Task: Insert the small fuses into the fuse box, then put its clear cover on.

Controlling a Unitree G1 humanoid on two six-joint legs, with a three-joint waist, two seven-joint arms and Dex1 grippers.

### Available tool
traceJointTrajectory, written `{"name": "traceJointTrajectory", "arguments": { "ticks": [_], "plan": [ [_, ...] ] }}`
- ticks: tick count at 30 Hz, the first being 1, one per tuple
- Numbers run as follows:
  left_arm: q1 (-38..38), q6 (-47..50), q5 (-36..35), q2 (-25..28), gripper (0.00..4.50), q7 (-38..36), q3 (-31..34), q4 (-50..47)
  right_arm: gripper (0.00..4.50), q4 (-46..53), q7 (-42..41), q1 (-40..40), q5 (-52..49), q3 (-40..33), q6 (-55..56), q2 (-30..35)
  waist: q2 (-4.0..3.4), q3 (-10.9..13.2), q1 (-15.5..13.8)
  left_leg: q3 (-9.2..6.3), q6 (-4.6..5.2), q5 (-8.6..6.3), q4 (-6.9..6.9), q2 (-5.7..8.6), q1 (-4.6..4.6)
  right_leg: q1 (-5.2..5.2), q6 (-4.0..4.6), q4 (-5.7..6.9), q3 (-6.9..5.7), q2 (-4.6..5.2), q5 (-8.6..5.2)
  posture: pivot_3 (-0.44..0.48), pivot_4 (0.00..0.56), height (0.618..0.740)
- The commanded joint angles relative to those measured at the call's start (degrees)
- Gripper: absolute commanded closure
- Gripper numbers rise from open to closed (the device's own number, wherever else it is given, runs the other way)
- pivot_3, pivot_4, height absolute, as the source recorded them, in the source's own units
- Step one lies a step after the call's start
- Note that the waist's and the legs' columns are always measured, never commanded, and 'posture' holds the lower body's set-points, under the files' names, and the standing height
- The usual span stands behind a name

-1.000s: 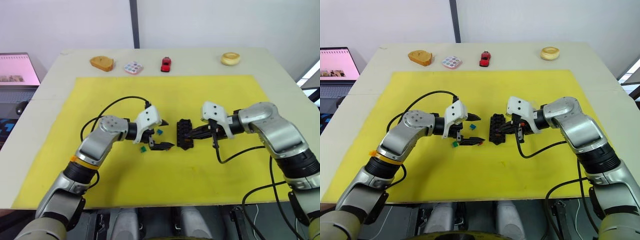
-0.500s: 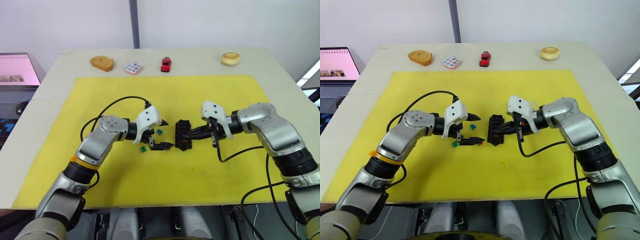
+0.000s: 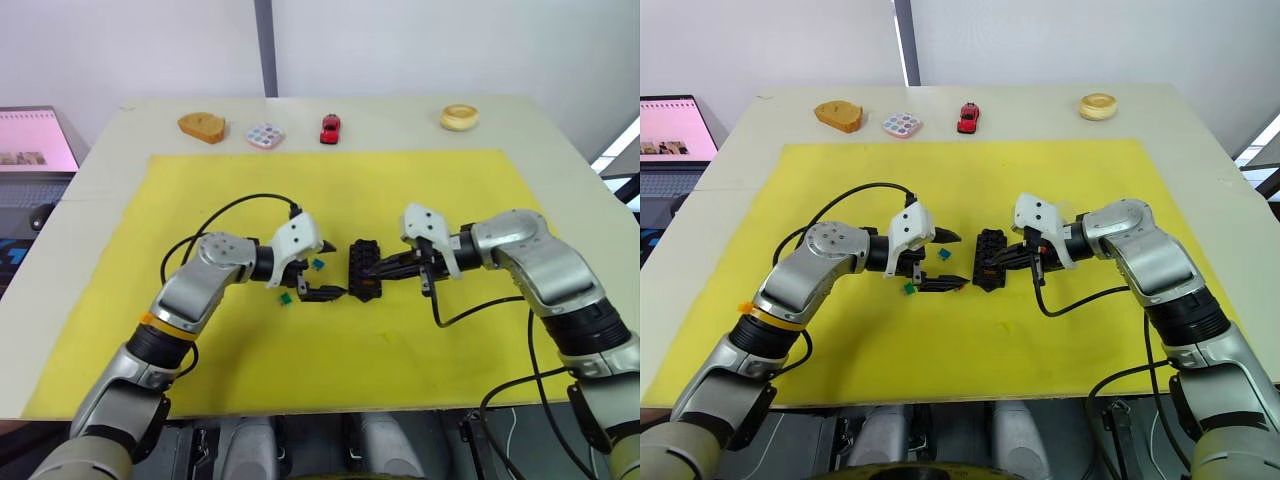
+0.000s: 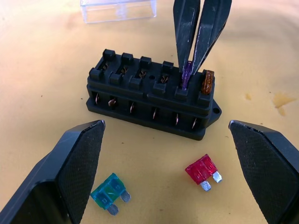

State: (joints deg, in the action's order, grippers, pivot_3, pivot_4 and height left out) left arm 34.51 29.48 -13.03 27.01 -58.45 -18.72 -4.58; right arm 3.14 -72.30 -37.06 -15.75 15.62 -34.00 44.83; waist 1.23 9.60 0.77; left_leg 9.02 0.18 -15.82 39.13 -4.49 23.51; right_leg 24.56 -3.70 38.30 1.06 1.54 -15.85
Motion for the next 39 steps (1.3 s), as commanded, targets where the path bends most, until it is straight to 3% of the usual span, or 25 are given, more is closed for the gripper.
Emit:
{"name": "traceJointTrajectory", "arguments": {
  "ticks": [1, 21, 39],
  "plan": [
    [0.2, -0.4, 0.0, 0.4, 0.00, 0.2, 0.8, -1.7, 4.48, -0.4, 0.8, 0.0, 2.2, 0.9, 1.3, 0.0, 0.00, 0.0, 0.0, 0.00, 0.00, 0.00, 0.00, 0.00, 0.00, 0.00, 0.00, 0.00, 0.00, 0.00, 0.00, 0.000, 0.150, 0.740],
    [-0.1, -0.6, 0.3, 0.4, 0.00, 0.3, 0.5, -2.1, 4.48, -2.7, 1.9, 0.6, 10.4, 5.8, 4.6, 0.1, 0.00, -0.1, 0.1, 0.00, 0.00, 0.00, 0.01, -0.01, -0.13, -0.12, 0.01, 0.00, 0.00, 0.00, 0.00, 0.000, 0.150, 0.740],
    [0.2, -0.7, 0.3, 0.4, 0.00, 0.3, 0.6, -1.6, 4.48, -0.4, 0.5, -1.9, 7.6, 4.1, 0.4, 0.2, 0.03, -0.1, 0.1, 0.00, 0.00, 0.00, 0.02, -0.01, -0.15, -0.14, 0.02, 0.00, 0.00, 0.00, 0.00, 0.000, 0.150, 0.740]
  ]
}}
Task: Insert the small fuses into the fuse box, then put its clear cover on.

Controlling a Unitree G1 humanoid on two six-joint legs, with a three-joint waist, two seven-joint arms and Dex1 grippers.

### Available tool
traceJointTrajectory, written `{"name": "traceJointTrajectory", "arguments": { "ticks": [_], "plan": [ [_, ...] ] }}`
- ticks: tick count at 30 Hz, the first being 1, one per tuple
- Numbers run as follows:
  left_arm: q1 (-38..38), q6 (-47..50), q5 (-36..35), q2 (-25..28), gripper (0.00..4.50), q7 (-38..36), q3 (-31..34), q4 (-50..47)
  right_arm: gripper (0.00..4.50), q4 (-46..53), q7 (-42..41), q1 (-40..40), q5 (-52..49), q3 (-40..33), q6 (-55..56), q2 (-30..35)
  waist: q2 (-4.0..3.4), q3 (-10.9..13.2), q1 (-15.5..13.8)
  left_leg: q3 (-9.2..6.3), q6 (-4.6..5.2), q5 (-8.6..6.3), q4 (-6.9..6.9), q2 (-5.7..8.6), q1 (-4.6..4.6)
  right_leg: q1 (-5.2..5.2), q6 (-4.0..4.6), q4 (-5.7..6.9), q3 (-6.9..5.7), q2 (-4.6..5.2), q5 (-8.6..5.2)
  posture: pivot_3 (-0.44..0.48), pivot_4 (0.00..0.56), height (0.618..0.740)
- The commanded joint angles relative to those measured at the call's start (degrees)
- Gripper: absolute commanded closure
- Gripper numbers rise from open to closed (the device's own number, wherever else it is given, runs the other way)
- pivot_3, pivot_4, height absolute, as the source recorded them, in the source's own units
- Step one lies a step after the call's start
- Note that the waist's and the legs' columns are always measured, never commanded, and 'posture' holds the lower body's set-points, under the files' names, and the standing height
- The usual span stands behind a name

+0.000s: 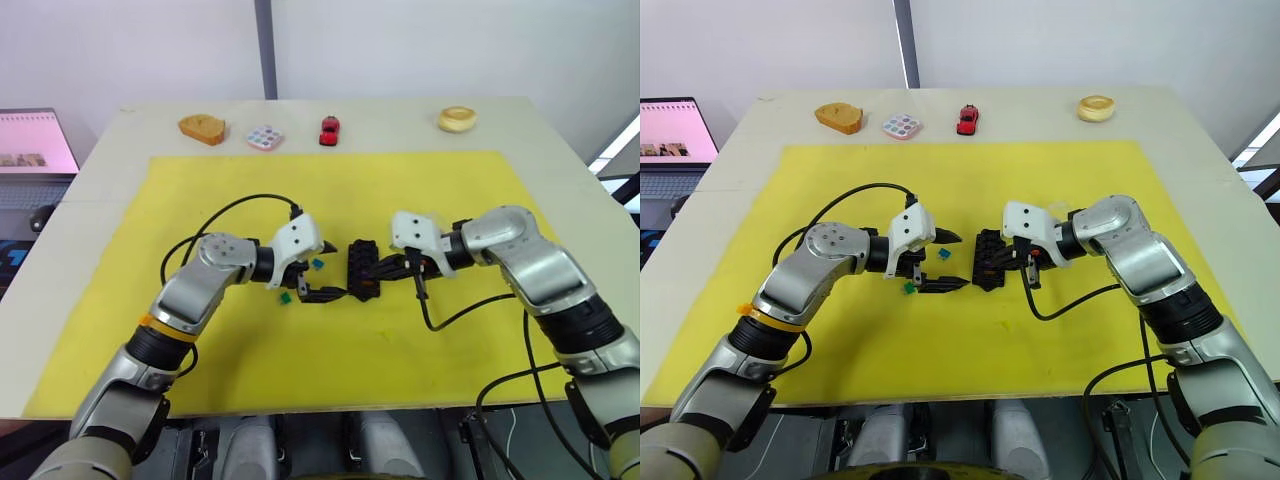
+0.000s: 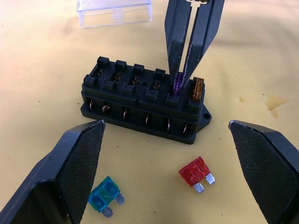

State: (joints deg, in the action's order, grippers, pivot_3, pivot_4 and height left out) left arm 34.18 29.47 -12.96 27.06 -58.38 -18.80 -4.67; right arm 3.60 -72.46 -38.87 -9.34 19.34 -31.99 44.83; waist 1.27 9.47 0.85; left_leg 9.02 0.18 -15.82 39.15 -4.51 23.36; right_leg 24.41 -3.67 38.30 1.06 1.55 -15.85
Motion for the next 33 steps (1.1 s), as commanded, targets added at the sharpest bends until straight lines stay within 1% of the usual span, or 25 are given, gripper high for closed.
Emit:
{"name": "traceJointTrajectory", "arguments": {
  "ticks": [1, 8, 11, 13, 33],
  "plan": [
    [0.6, -0.8, 0.3, 0.4, 0.00, 0.2, 0.7, -1.4, 4.48, -0.9, 0.7, -0.2, 1.1, 0.3, -1.8, 0.1, 0.00, 0.0, 0.0, 0.00, 0.00, 0.00, 0.00, 0.00, 0.00, 0.00, 0.00, 0.00, 0.00, 0.00, 0.00, 0.000, 0.150, 0.740],
    [0.7, -0.9, 0.3, 0.3, 0.00, 0.1, 0.7, -1.1, 4.48, -0.4, 1.0, -1.0, 0.0, -0.8, -2.6, -0.1, 0.00, 0.0, 0.0, 0.00, 0.00, 0.00, 0.00, 0.00, 0.01, 0.00, 0.00, 0.00, 0.00, 0.00, 0.00, 0.000, 0.150, 0.740],
    [0.6, -0.8, 0.3, 0.3, 0.00, 0.2, 0.6, -1.3, 3.53, -0.3, 0.9, -1.0, -0.2, -0.8, -2.7, 0.0, 0.00, 0.0, 0.0, 0.00, 0.00, 0.00, 0.00, 0.00, 0.01, 0.01, 0.00, 0.00, 0.00, 0.00, 0.00, 0.000, 0.150, 0.740],
    [0.6, -0.7, 0.3, 0.3, 0.00, 0.2, 0.7, -1.4, 2.67, -0.3, 1.0, -1.1, -0.2, -0.8, -2.5, 0.0, 0.00, 0.0, 0.0, 0.00, 0.00, 0.00, 0.00, 0.00, 0.02, 0.01, 0.00, 0.00, 0.00, 0.01, 0.00, 0.000, 0.150, 0.740],
    [0.8, -1.0, 0.4, 0.2, 0.00, 0.2, 0.6, -1.1, 2.67, -0.2, 0.8, -3.6, -2.4, -3.7, -2.9, -0.2, 0.00, 0.0, -0.1, 0.01, 0.01, -0.01, -0.01, 0.02, 0.07, 0.07, 0.00, -0.01, 0.00, 0.02, 0.00, 0.000, 0.150, 0.740]
  ]
}}
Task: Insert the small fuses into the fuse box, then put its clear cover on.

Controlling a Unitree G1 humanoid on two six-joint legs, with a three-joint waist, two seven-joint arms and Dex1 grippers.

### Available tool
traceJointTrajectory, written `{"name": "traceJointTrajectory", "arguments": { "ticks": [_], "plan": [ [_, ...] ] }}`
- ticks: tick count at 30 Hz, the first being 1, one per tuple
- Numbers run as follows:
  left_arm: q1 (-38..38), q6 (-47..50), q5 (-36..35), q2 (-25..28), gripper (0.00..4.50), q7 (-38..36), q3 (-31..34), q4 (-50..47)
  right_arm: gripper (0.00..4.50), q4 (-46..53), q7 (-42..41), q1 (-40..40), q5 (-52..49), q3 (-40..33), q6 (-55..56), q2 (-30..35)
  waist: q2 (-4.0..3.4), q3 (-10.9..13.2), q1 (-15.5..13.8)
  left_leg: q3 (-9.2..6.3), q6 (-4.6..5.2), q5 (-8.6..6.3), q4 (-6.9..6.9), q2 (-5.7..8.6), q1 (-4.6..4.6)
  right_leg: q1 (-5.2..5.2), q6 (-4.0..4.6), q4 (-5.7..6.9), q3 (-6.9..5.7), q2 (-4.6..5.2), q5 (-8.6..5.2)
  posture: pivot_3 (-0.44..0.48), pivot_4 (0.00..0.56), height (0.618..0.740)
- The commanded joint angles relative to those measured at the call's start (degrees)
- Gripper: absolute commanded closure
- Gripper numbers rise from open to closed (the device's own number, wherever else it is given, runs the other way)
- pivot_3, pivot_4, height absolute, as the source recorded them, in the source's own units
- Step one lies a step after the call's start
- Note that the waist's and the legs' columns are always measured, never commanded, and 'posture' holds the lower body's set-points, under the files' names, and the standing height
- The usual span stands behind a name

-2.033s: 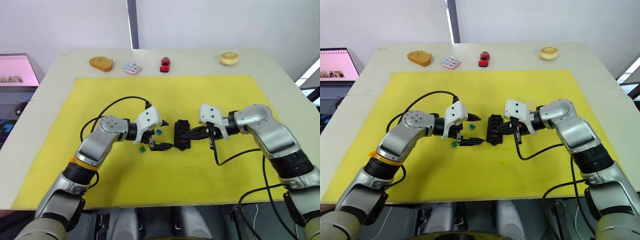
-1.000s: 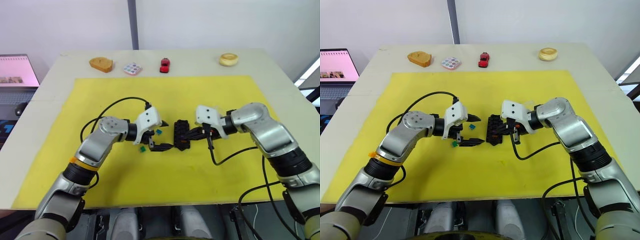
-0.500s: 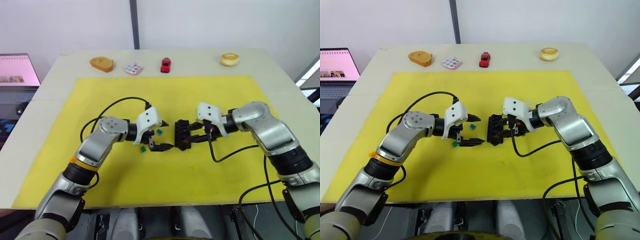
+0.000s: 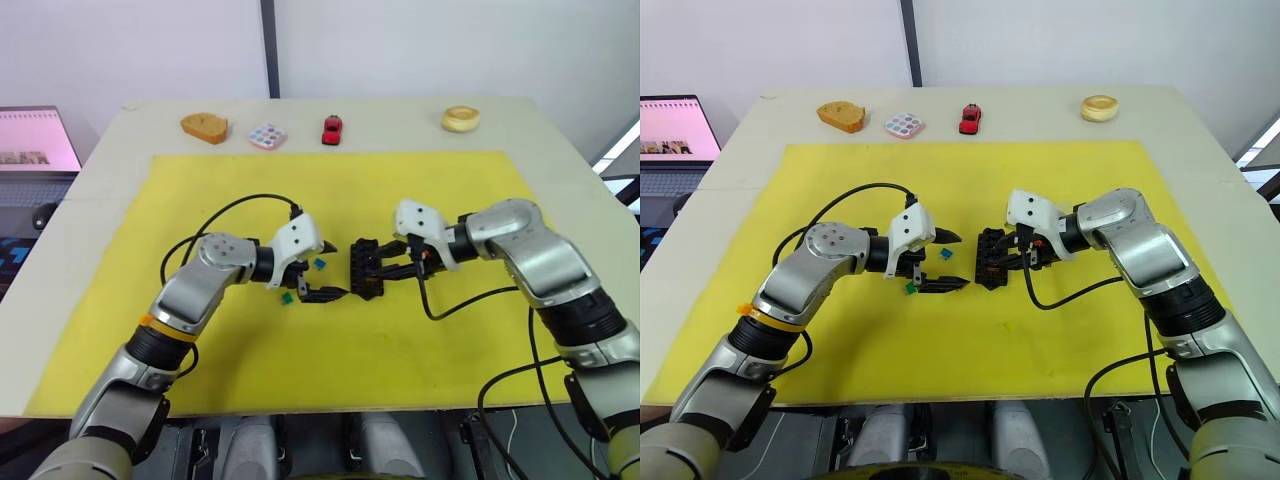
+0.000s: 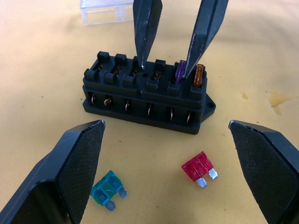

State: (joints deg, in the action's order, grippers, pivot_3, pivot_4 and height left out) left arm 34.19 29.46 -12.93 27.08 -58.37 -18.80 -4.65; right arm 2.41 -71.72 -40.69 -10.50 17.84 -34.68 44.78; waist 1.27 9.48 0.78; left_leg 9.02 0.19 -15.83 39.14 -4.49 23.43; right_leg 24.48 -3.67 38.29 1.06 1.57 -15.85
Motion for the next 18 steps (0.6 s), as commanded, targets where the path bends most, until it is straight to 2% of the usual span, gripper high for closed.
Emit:
{"name": "traceJointTrajectory", "arguments": {
  "ticks": [1, 13, 14, 15, 17, 18],
  "plan": [
    [0.8, -1.1, 0.4, 0.1, 0.00, 0.2, 0.6, -1.1, 2.67, 1.2, -0.1, -1.8, -1.4, -2.4, -0.4, -0.1, 0.00, 0.0, 0.0, 0.00, 0.00, 0.00, 0.00, 0.00, 0.00, 0.01, 0.00, 0.00, 0.00, 0.00, 0.00, 0.000, 0.150, 0.740],
    [1.3, -1.4, 0.5, 0.1, 0.00, 0.0, 0.7, -0.2, 2.67, 3.4, -0.9, -1.2, -5.3, -4.6, -2.9, 0.3, 0.00, 0.0, 0.0, 0.00, 0.00, 0.00, -0.01, 0.00, 0.01, 0.01, 0.00, 0.00, 0.00, 0.00, 0.00, 0.000, 0.150, 0.740],
    [1.4, -1.4, 0.5, 0.1, 0.00, 0.0, 0.8, -0.1, 3.24, 3.5, -0.9, -1.2, -5.6, -4.8, -3.1, 0.4, 0.00, 0.0, 0.0, 0.00, 0.00, 0.00, -0.01, 0.00, 0.01, 0.01, 0.00, 0.00, 0.00, 0.00, 0.00, 0.000, 0.150, 0.740],
    [1.4, -1.5, 0.5, 0.1, 0.00, 0.0, 0.8, 0.0, 3.46, 3.6, -0.8, -1.1, -5.8, -4.9, -3.2, 0.4, 0.00, 0.0, 0.0, 0.00, 0.01, 0.00, -0.01, 0.00, 0.01, 0.01, 0.00, 0.00, 0.00, 0.00, 0.00, 0.000, 0.150, 0.740],
    [1.5, -1.6, 0.6, 0.2, 0.00, -0.1, 0.9, 0.2, 4.43, 4.1, -0.8, -0.7, -6.2, -5.1, -3.3, 0.6, 0.00, 0.0, 0.0, 0.00, 0.01, 0.00, -0.01, 0.00, 0.01, 0.01, 0.00, 0.00, 0.00, 0.00, 0.00, 0.000, 0.150, 0.740],
    [1.5, -1.7, 0.6, 0.2, 0.00, -0.1, 0.9, 0.2, 4.43, 4.3, -0.7, -0.5, -6.4, -5.1, -3.4, 0.6, 0.00, 0.0, 0.0, 0.00, 0.01, 0.00, -0.01, 0.00, 0.01, 0.02, 0.00, 0.00, 0.00, 0.00, 0.00, 0.000, 0.150, 0.740]
  ]
}}
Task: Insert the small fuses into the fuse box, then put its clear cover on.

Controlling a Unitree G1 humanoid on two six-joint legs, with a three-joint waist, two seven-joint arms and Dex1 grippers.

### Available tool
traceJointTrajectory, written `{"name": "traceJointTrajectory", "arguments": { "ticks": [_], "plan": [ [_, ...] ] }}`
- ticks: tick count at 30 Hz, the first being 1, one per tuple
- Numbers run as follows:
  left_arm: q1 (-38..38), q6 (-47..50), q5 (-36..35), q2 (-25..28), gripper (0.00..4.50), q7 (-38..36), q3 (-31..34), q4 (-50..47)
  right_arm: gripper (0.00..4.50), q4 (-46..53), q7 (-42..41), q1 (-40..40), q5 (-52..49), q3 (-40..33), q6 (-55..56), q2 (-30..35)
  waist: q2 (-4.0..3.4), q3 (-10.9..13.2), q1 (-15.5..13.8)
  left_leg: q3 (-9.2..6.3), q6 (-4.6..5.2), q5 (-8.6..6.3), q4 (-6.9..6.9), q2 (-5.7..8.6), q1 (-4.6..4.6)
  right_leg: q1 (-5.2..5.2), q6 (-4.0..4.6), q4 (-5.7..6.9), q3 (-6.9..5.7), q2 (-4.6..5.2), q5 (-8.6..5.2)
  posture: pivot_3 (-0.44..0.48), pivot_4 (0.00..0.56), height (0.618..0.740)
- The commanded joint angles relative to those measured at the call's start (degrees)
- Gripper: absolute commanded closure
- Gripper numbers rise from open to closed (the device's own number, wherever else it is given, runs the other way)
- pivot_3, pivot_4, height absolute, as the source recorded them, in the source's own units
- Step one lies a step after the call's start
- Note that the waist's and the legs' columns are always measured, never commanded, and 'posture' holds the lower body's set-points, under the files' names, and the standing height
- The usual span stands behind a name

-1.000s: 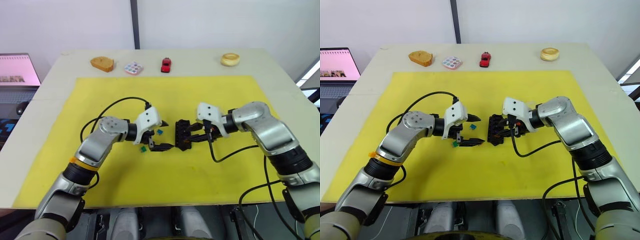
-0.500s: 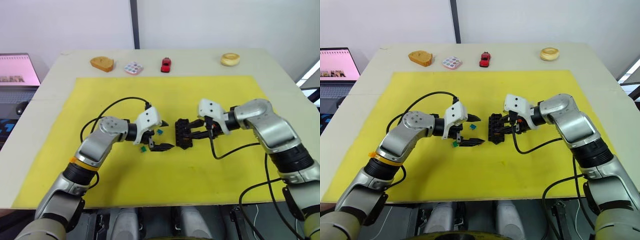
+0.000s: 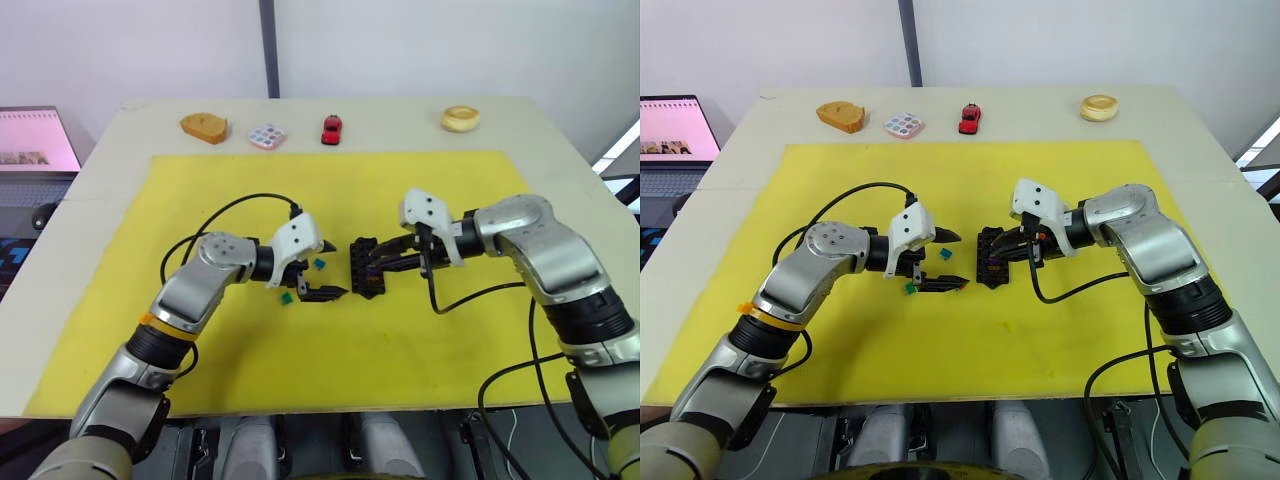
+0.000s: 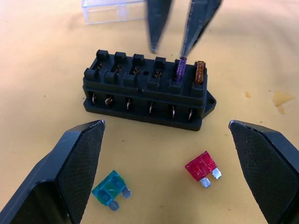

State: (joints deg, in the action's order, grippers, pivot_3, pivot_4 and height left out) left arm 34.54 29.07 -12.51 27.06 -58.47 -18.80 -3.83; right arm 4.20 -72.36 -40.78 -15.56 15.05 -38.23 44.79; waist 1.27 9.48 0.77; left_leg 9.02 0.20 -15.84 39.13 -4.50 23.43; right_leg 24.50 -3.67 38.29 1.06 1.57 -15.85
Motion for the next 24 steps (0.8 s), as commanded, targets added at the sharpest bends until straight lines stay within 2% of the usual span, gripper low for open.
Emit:
{"name": "traceJointTrajectory", "arguments": {
  "ticks": [1, 13, 24],
  "plan": [
    [1.1, -1.3, 0.3, 0.2, 0.00, 0.0, 0.9, -0.6, 4.43, 2.7, 0.0, -0.2, -1.5, -2.4, 0.1, 0.6, 0.00, 0.0, 0.0, 0.00, 0.00, 0.00, 0.00, 0.00, 0.00, 0.00, 0.00, 0.00, 0.00, 0.00, 0.00, 0.000, 0.150, 0.740],
    [1.1, -1.3, 0.3, 0.4, 0.00, -0.1, 1.0, -0.7, 4.43, 2.6, 1.2, 2.9, -1.0, -1.3, 0.7, 0.7, 0.00, 0.0, 0.0, 0.00, 0.01, 0.00, 0.00, 0.00, 0.00, 0.00, 0.00, 0.00, 0.00, 0.00, 0.00, 0.000, 0.150, 0.740],
    [0.8, -1.0, 0.3, 0.3, 0.00, 0.2, 1.3, -1.0, 4.43, -0.5, 1.1, 6.4, 3.7, 2.2, 5.5, 1.6, 0.00, 0.0, 0.0, -0.01, 0.01, 0.00, 0.00, 0.01, 0.00, -0.01, 0.00, -0.01, 0.00, 0.00, 0.00, 0.000, 0.150, 0.740]
  ]
}}
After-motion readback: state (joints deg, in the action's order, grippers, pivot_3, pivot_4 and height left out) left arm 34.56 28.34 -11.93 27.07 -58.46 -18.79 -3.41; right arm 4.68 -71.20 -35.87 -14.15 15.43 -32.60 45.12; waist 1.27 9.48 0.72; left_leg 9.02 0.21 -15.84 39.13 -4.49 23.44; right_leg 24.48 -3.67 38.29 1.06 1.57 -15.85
